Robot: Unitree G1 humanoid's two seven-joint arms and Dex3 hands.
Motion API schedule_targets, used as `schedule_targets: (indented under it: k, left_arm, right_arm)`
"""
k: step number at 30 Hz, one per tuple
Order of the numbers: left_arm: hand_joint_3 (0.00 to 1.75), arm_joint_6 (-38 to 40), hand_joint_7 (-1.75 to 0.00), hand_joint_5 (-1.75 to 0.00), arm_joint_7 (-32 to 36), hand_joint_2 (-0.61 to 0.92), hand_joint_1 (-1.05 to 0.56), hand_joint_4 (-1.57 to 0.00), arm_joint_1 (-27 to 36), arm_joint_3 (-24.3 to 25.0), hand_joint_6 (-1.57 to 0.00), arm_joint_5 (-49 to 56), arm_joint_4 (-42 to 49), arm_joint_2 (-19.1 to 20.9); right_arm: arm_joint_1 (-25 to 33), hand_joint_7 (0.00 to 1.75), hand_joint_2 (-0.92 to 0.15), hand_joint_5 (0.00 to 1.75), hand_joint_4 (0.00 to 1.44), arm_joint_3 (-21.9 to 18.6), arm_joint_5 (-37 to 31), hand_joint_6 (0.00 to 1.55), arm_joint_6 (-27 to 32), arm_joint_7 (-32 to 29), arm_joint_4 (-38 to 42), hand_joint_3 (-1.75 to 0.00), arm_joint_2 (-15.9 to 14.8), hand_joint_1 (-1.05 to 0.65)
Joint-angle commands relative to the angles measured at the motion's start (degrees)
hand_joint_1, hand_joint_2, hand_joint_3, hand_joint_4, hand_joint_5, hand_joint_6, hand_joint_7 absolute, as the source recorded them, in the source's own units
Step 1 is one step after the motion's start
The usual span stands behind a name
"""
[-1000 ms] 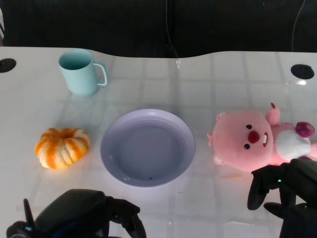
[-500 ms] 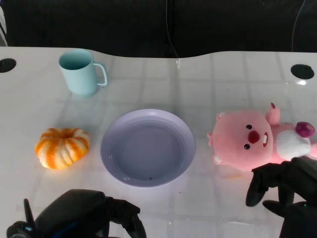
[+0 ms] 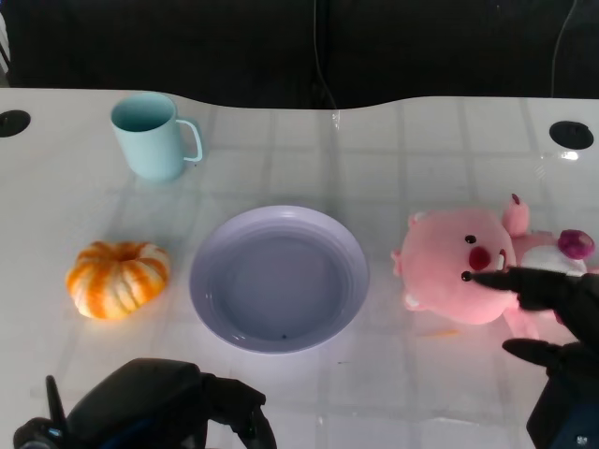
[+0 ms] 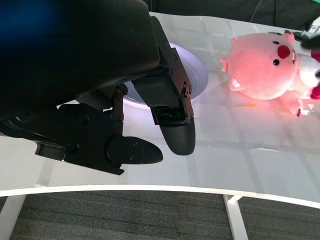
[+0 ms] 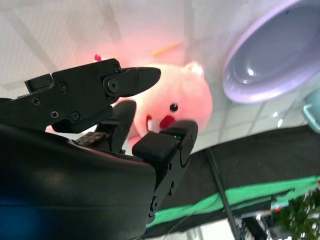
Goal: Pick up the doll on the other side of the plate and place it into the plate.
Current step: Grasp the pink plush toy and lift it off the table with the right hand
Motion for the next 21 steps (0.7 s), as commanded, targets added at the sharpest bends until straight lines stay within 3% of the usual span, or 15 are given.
schedule_targets:
  k: [1,6,12,16,21]
  left_arm:
    - [0.27,-0.34,-0.63,-1.37,0.26,0.92,-0.19,-0.7,-0.64,0.13,-0.86,0.53,0.71,0.74]
    - [0.27,0.09,-0.63,-1.36,-0.09,0.92,-0.2,-0.69,-0.68,-0.02,-0.86,1.17,0.56,0.71]
    - [0.27,-0.1,-0.63,-1.36,-0.23,0.92,-0.19,-0.7,-0.86,-0.08,-0.86,0.92,0.77,0.74]
    - [0.28,-0.2,-0.62,-1.35,-0.02,0.92,-0.19,-0.71,-0.81,-0.04,-0.87,0.92,1.08,0.73]
    - [0.27,-0.32,-0.62,-1.34,0.17,0.92,-0.19,-0.71,-0.47,0.09,-0.87,0.66,0.97,0.62]
  right_arm:
    - [-1.21,0.0,-0.92,0.33,0.3,-1.12,-2.09,0.35,0.86,-1.94,0.81,-0.07,-0.19,-0.42]
    - [-2.97,0.0,-0.92,0.27,0.16,-0.35,-6.08,0.22,5.53,0.33,0.31,-0.04,-1.18,-0.51]
    - [-6.04,0.0,-0.91,0.26,0.08,1.84,-11.68,0.1,11.56,6.07,-0.15,-0.01,-2.2,-0.57]
    - [-9.8,0.01,-0.9,0.25,0.03,4.72,-16.22,0.09,15.24,9.82,2.2,0.0,-2.54,-0.59]
    - [-14.32,0.02,-0.89,0.28,0.03,7.87,-19.01,0.13,15.91,9.97,8.67,0.0,-2.38,-0.61]
